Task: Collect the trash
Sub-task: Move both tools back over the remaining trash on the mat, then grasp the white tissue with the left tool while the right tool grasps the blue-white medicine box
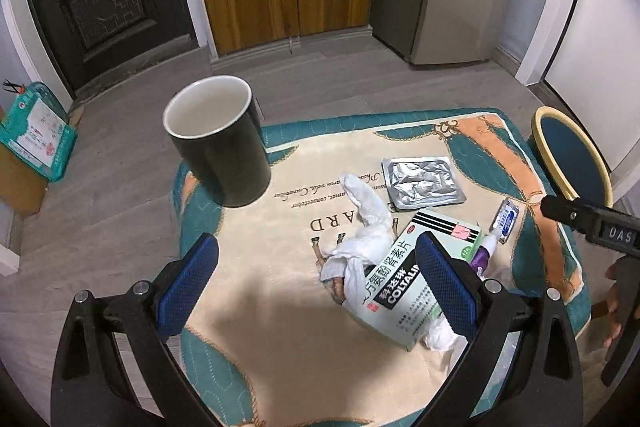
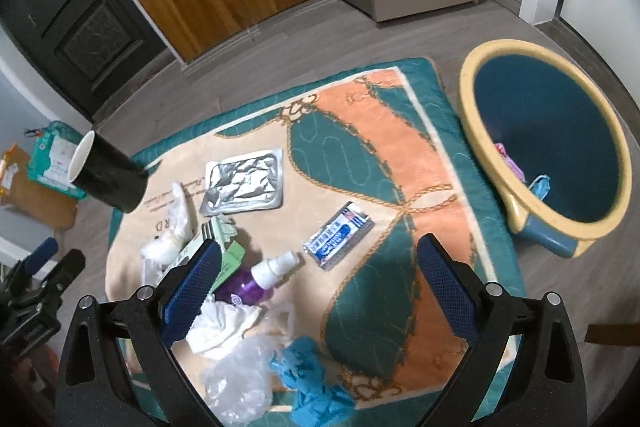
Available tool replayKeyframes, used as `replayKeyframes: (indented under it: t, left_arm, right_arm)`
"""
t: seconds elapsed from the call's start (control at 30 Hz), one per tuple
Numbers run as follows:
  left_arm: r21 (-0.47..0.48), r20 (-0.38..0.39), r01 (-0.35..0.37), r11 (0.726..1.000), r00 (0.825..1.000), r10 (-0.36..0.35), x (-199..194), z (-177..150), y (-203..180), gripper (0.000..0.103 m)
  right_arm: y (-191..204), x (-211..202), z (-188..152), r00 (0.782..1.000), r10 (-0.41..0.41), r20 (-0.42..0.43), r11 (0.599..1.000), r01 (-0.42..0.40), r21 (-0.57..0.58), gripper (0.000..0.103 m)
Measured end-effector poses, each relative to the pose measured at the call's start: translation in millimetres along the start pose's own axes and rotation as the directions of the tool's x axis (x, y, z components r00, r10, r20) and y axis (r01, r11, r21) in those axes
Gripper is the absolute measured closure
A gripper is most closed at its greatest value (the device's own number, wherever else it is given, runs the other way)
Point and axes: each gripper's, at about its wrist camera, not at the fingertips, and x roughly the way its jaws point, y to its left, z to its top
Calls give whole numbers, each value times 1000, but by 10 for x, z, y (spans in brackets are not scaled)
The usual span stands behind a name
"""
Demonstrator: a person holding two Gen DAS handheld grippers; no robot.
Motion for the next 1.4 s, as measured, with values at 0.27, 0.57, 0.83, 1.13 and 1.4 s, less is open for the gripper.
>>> replayKeyframes:
  t: [0.27, 0.57, 0.83, 1.13, 1.4]
  left_arm:
    - [17, -101, 65, 998, 993, -63, 468, 7, -43, 15]
    - [55, -171, 111, 992, 980, -101, 745, 11, -236, 35]
    - [88, -217, 120, 989, 971, -99, 873, -34, -317, 45]
    - [66, -248, 135, 989, 962, -115, 923, -54, -270, 66]
    - [130, -188, 106, 986, 979, -81, 799, 13, -383, 70]
  right_arm:
    - [-17, 214, 90, 1000, -23, -19, 1000, 23, 9, 6]
    - [-212, 501, 139, 994, -76, -72, 996, 80, 50, 8]
    - [-26, 821, 44, 981, -94, -167, 996, 93, -18, 36]
    - [0, 800, 37, 977, -156, -146, 985, 143, -93, 70]
    - [-59, 651, 118, 986, -135, -96, 988, 127, -85, 71]
